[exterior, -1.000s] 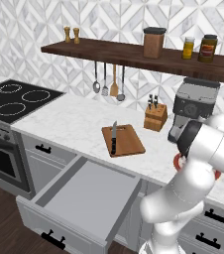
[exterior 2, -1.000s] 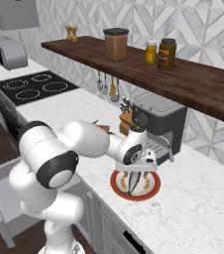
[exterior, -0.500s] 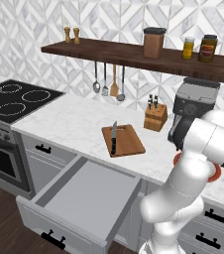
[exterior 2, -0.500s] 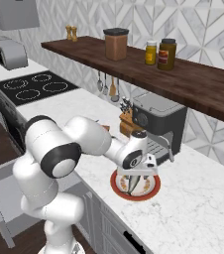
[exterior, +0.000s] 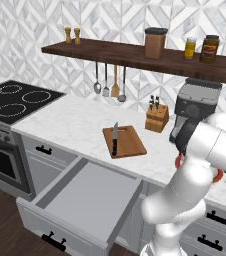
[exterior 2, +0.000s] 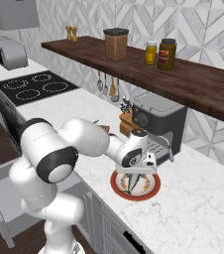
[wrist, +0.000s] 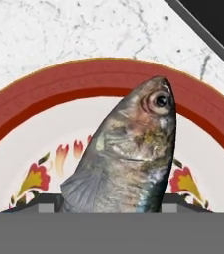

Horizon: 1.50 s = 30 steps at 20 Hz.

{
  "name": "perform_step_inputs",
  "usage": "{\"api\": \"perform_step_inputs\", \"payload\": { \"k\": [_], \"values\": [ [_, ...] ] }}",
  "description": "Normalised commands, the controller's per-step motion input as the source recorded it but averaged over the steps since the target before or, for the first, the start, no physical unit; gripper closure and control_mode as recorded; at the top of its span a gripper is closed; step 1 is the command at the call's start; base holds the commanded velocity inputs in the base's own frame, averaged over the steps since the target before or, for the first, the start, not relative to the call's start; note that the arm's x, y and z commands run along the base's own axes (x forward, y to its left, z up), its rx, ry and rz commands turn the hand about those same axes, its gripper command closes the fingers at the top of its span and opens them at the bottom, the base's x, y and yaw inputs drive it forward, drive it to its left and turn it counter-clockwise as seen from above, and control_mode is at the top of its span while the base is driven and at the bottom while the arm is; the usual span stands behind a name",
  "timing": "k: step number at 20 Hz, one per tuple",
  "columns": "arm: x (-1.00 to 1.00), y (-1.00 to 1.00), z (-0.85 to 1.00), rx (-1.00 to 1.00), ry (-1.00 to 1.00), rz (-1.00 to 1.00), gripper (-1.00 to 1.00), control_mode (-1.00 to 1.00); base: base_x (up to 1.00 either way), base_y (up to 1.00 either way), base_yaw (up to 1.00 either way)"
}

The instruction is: Pick up the knife from the drawer and place it on the cutting board. Then place the meat from the plate to the cutting board.

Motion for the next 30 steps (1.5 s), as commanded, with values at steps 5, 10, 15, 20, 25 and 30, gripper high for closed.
{"api": "perform_step_inputs", "payload": {
  "k": [5, 10, 15, 20, 25, 30],
  "values": [
    [-0.02, 0.55, 0.67, -0.01, 0.00, 0.00, 1.00, -1.00, 0.00, 0.00, 0.00],
    [0.00, 0.77, 0.60, 0.00, 0.00, 0.00, 1.00, -1.00, 0.00, 0.00, 0.00],
    [0.00, 0.73, 0.33, -0.01, 0.00, 0.01, 1.00, -1.00, 0.00, 0.00, 0.00],
    [0.02, 0.70, 0.11, -0.01, 0.00, 0.00, 1.00, -1.00, 0.00, 0.00, 0.00],
    [0.26, 0.63, 0.14, 0.00, 0.00, 0.00, 1.00, -1.00, 0.00, 0.00, 0.00],
    [0.53, 0.44, 0.04, 0.00, 0.02, 0.01, 1.00, -1.00, 0.00, 0.00, 0.00]
  ]
}}
